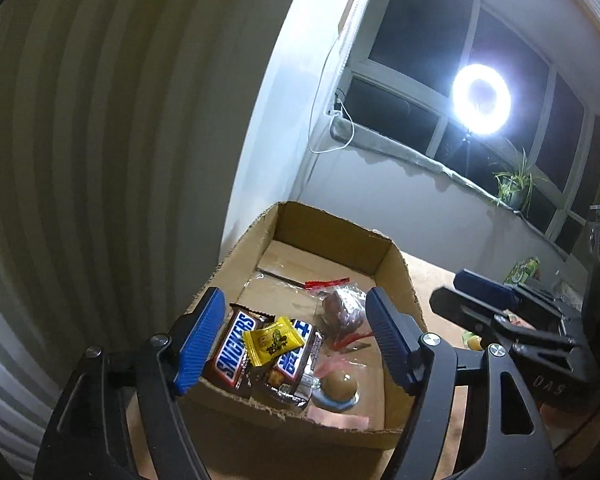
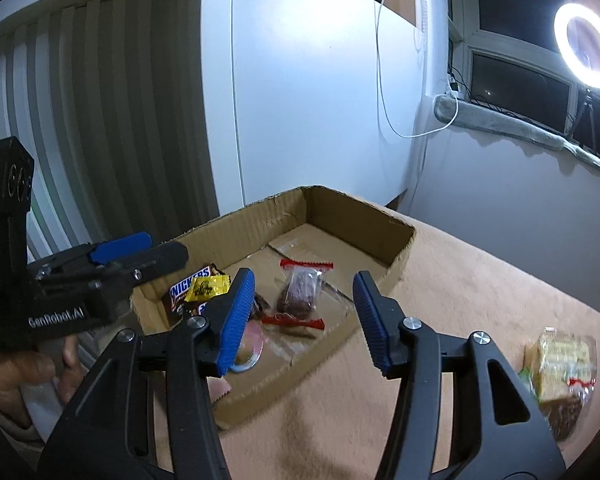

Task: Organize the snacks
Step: 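Carry both sweets to the box and open both tools to release them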

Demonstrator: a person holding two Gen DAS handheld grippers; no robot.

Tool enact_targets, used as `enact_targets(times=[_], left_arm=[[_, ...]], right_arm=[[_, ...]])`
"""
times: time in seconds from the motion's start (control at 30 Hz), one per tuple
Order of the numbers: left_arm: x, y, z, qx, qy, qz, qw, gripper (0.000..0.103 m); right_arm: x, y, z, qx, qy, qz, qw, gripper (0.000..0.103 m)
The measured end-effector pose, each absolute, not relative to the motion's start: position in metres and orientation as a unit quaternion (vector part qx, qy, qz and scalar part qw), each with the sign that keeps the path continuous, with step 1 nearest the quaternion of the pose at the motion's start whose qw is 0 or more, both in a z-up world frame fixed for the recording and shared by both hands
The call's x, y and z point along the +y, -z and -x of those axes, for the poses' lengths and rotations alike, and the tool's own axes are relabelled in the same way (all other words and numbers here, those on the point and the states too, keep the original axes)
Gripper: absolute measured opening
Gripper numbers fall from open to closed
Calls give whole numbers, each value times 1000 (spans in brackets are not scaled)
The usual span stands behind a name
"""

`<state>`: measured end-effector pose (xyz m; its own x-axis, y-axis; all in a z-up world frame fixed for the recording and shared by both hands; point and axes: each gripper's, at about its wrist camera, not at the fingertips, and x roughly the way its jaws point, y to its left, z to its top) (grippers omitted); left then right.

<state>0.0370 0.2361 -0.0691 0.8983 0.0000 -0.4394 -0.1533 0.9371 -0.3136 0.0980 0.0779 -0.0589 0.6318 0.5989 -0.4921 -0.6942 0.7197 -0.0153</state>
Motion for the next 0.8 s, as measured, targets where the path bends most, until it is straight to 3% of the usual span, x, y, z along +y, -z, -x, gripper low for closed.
enact_targets(times=[0.3, 0.4, 0.5, 0.8], left_arm=[[220, 48, -23, 228, -58, 137, 962, 73], [206, 29, -13, 221, -64, 112, 967, 73], [189, 8, 0, 204, -61, 82, 974, 81], [146, -29, 19, 172, -38, 26, 984, 81]], right_arm=[[55, 57, -76, 228, -347, 83, 906, 72], [39, 57, -69, 232, -342, 65, 908, 72], [25, 56, -60, 226, -327, 60, 916, 72], [-18, 53, -44, 218, -306, 36, 926, 72]])
